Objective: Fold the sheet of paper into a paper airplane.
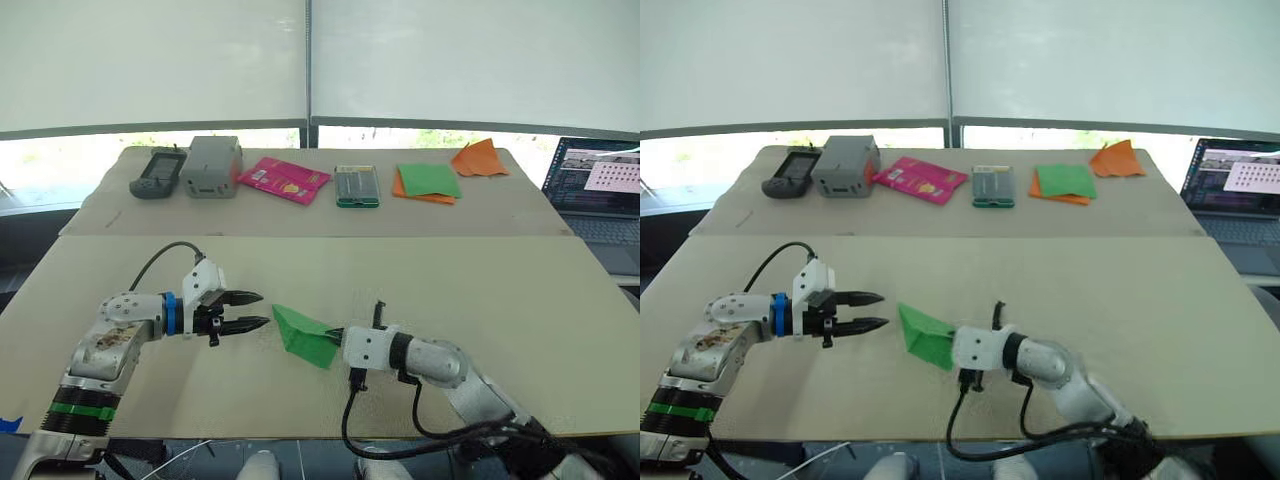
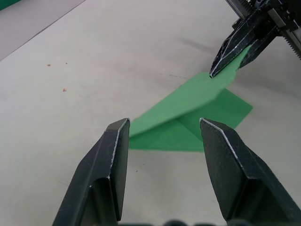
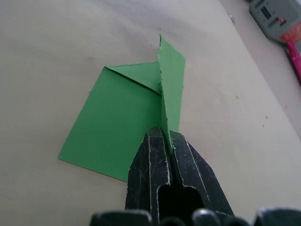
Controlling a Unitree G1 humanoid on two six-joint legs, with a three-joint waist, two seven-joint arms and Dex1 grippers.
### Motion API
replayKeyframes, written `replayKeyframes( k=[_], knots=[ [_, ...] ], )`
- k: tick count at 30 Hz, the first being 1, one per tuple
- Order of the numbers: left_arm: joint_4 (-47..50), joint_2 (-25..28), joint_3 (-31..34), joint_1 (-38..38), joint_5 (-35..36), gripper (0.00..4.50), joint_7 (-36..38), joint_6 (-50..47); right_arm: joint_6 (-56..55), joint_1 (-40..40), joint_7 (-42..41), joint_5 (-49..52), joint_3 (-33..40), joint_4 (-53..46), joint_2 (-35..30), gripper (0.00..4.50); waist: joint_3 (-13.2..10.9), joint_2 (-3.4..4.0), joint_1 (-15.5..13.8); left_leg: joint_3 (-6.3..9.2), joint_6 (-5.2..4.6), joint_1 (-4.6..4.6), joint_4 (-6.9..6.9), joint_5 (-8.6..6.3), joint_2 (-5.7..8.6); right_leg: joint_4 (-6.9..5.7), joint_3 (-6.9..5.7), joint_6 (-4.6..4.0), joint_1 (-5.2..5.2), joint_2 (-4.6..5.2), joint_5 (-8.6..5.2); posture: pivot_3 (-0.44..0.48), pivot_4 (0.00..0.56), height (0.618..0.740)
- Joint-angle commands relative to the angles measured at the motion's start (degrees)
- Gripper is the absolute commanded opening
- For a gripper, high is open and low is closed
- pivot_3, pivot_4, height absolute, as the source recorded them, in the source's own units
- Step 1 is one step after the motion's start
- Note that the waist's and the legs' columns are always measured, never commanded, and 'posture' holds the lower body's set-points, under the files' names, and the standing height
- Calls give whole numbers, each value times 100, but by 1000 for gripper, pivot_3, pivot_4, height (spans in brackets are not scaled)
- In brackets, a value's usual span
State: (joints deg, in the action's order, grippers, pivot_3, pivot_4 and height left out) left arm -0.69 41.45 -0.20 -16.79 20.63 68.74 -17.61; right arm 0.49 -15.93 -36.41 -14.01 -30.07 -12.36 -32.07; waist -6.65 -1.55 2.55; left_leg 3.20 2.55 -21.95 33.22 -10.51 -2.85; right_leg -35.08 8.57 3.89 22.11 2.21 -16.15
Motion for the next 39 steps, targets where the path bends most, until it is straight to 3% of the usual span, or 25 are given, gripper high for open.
replayKeyframes(
  k=[1,13,21,32,39],
  knots=[
    [98,35,110,-75,173,2493,46,-57,-780,-287,-74,-303,-19,258,-61,18,0,-1,-3,1,0,1,1,0,0,-1,0,1,0,0,1,0,150,740],
    [-112,97,71,-30,318,2493,203,-373,-1323,-152,-55,-564,90,543,69,18,1,0,-10,1,-1,3,1,0,0,-7,0,-1,-8,0,1,0,150,740],
    [-1089,-262,-380,-907,48,62,624,-145,-1154,-63,-75,-581,133,506,239,0,2,0,-23,2,0,0,11,0,3,-8,-1,1,-15,0,3,0,150,740],
    [-2428,-508,-1083,-1446,-916,62,943,1228,-893,157,-122,-571,299,242,285,0,3,2,-17,4,-1,0,11,1,2,-14,0,22,-24,-4,15,0,150,740],
    [-2692,-592,-1284,-1455,-1344,62,957,1905,-788,223,-186,-575,332,132,304,0,4,3,-21,4,-1,-2,16,1,3,-15,0,20,-26,-4,14,0,150,740]
  ],
)
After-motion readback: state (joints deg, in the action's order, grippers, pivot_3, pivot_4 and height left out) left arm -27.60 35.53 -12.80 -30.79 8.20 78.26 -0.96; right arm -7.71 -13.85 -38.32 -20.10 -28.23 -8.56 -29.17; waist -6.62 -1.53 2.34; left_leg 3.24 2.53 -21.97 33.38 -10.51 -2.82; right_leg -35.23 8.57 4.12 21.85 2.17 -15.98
